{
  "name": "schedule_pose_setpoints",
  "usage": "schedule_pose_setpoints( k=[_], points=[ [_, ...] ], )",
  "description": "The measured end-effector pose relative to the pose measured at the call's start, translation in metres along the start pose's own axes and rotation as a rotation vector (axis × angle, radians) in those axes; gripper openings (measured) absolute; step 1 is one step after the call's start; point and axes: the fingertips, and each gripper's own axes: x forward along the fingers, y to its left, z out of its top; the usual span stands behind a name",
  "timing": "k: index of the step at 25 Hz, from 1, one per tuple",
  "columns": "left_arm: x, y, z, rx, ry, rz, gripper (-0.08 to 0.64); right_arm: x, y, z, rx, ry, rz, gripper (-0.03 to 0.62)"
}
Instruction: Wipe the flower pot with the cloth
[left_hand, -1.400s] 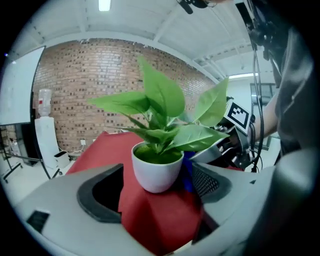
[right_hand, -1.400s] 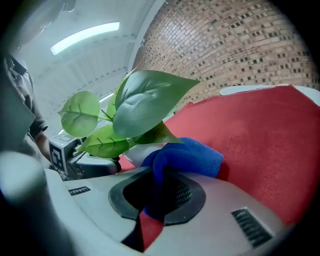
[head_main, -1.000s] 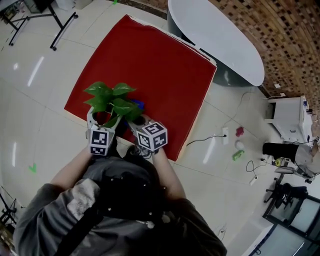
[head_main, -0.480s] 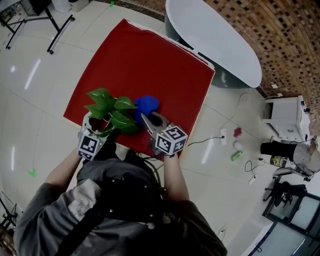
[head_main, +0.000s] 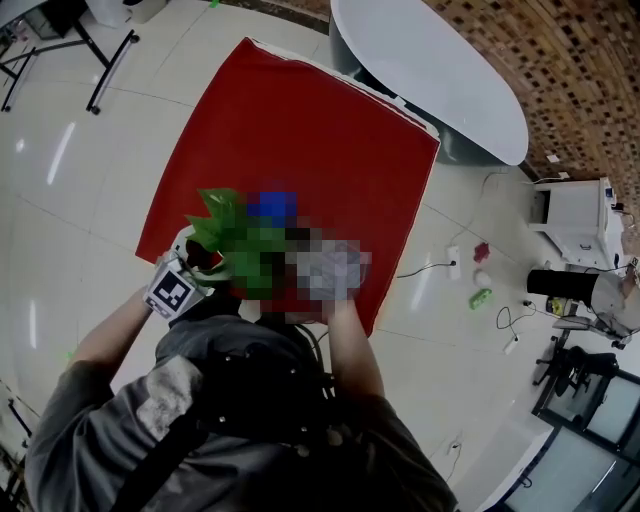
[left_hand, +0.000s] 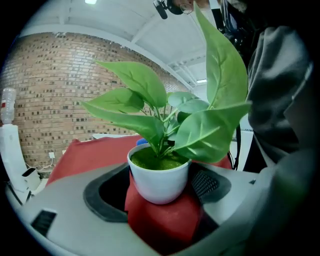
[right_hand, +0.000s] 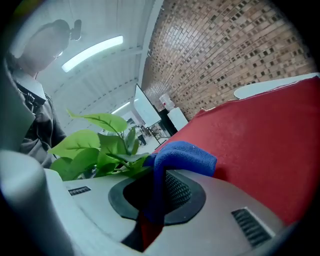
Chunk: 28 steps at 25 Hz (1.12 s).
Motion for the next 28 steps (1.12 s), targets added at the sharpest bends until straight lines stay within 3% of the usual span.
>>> schedule_pose_setpoints(
  k=[3, 7, 11, 16, 24, 28],
  points=[
    [0.0, 0.0, 0.001, 0.011, -0.001, -0.062, 0.42, 0.009, -0.01, -0.011, -0.018, 0.066, -0.033, 0.058],
    [-0.001, 0.004, -0.002, 0.038, 0.002, -0.137, 0.422, 0.019, -0.018, -0.025, -0.111, 0.162, -0.096, 0.058],
    [0.003, 0.003, -0.006, 0.055, 0.029, -0.143, 0.425, 0.021, -0.024, -0.029, -0.156, 0.183, -0.124, 0.058],
    [0.001, 0.002, -0.006, 0.028, 0.039, -0.051, 0.428, 0.019, -0.022, -0.026, -0.158, 0.177, -0.13, 0.06],
    [-0.023, 0.001, -0.016, 0.0, 0.093, 0.18, 0.426, 0.007, -0.015, -0.02, -0.105, 0.113, -0.133, 0.058],
    [-0.032, -0.02, -0.023, -0.01, 0.094, 0.23, 0.426, 0.003, 0.008, -0.035, -0.111, 0.1, -0.112, 0.06]
  ],
)
